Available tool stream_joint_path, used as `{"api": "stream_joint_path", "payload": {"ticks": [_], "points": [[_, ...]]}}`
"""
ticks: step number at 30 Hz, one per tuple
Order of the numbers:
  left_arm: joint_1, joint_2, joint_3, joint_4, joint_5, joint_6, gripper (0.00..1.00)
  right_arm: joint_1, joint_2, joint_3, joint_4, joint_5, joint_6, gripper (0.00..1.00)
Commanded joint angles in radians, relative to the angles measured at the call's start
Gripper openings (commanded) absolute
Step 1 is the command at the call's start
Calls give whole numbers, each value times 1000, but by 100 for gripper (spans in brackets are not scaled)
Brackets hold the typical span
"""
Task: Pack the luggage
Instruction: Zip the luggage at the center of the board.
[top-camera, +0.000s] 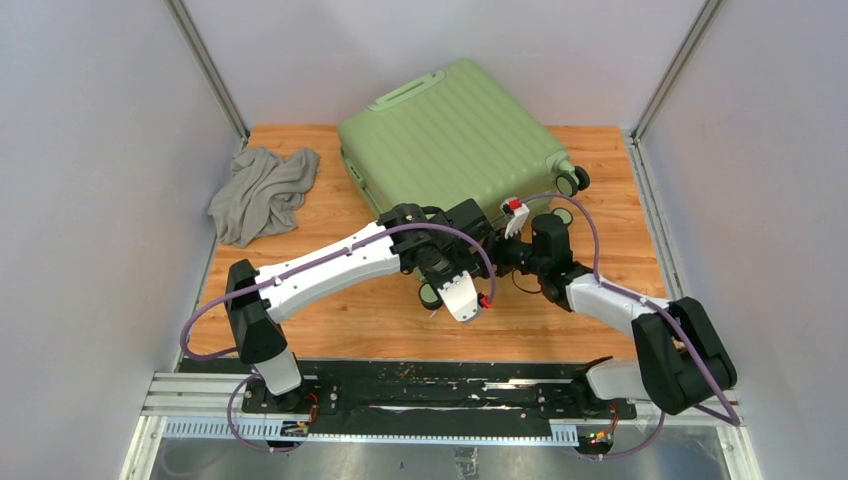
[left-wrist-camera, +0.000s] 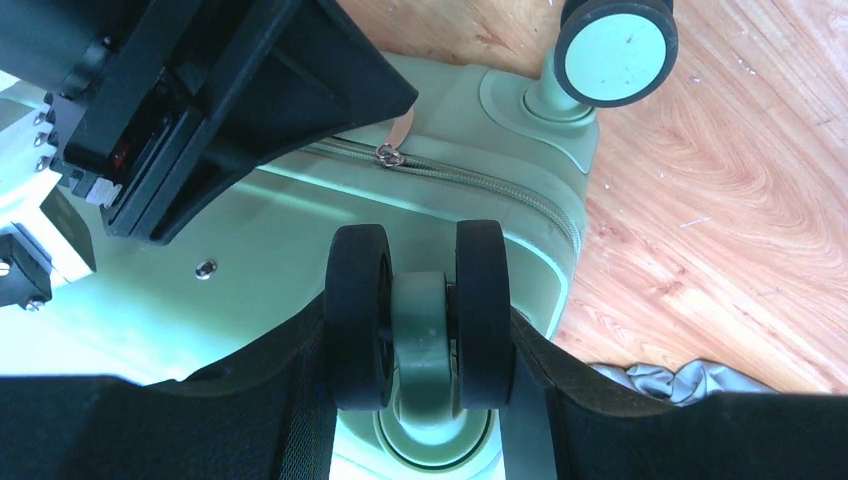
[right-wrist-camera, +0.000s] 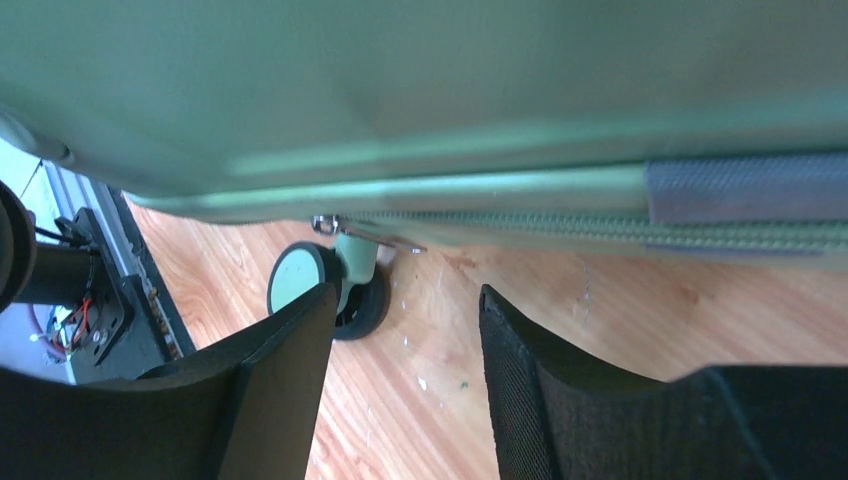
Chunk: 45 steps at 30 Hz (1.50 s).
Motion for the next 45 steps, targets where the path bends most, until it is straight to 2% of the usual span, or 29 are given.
{"api": "stream_joint_path", "payload": {"ticks": [1, 10, 17, 23, 27, 34, 37, 42, 45], "points": [[-33, -84, 93, 59, -100, 158, 0, 20, 39, 12, 172, 23, 19, 59], [-38, -89, 112, 60, -127, 172, 0, 59, 130, 0, 309, 62, 56, 61], [-41, -70, 145, 62, -138, 161, 0, 81, 172, -22, 424, 69, 114, 49], [-46, -51, 172, 61, -149, 150, 0, 134, 169, -53, 472, 133, 129, 46], [-47, -42, 183, 62, -155, 146, 0, 169, 147, -77, 481, 218, 131, 44], [-52, -43, 183, 62, -157, 131, 0, 173, 110, -97, 465, 315, 131, 28], [-52, -47, 182, 62, -157, 126, 0, 173, 91, -99, 438, 358, 123, 26], [-54, -52, 177, 62, -160, 125, 0, 173, 93, -83, 424, 357, 115, 23], [-53, -51, 176, 61, -166, 121, 0, 173, 98, -75, 427, 339, 123, 19]]}}
